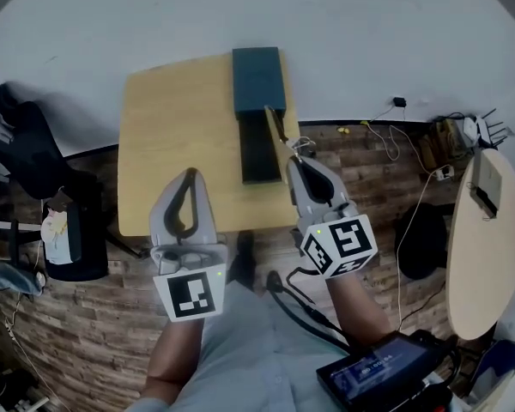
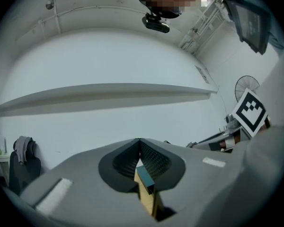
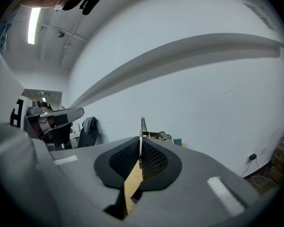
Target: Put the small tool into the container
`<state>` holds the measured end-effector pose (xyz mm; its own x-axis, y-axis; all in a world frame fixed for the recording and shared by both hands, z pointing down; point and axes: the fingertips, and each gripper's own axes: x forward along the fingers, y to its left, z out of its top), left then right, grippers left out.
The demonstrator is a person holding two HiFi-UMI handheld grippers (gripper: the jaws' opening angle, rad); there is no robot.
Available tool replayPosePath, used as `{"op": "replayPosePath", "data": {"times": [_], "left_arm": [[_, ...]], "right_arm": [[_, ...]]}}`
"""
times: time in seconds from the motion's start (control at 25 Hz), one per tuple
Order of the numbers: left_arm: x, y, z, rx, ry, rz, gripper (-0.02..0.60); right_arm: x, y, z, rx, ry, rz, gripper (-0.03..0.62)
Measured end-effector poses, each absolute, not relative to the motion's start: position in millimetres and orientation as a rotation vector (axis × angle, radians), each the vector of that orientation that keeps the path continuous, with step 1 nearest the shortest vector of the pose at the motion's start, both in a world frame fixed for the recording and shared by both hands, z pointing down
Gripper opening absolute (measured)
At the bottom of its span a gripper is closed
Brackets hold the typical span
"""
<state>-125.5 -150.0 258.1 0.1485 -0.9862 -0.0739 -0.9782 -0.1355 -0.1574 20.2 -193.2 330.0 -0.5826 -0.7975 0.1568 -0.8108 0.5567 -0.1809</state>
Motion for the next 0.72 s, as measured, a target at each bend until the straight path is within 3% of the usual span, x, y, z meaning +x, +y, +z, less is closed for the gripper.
{"op": "replayPosePath", "data": {"times": [0.72], "left_arm": [[-169.7, -218.8, 292.0, -2.32, 1.963, -0.139, 0.012]], "right_arm": [[-6.8, -267.0, 394.1, 1.443, -2.589, 0.635, 0.006]]}}
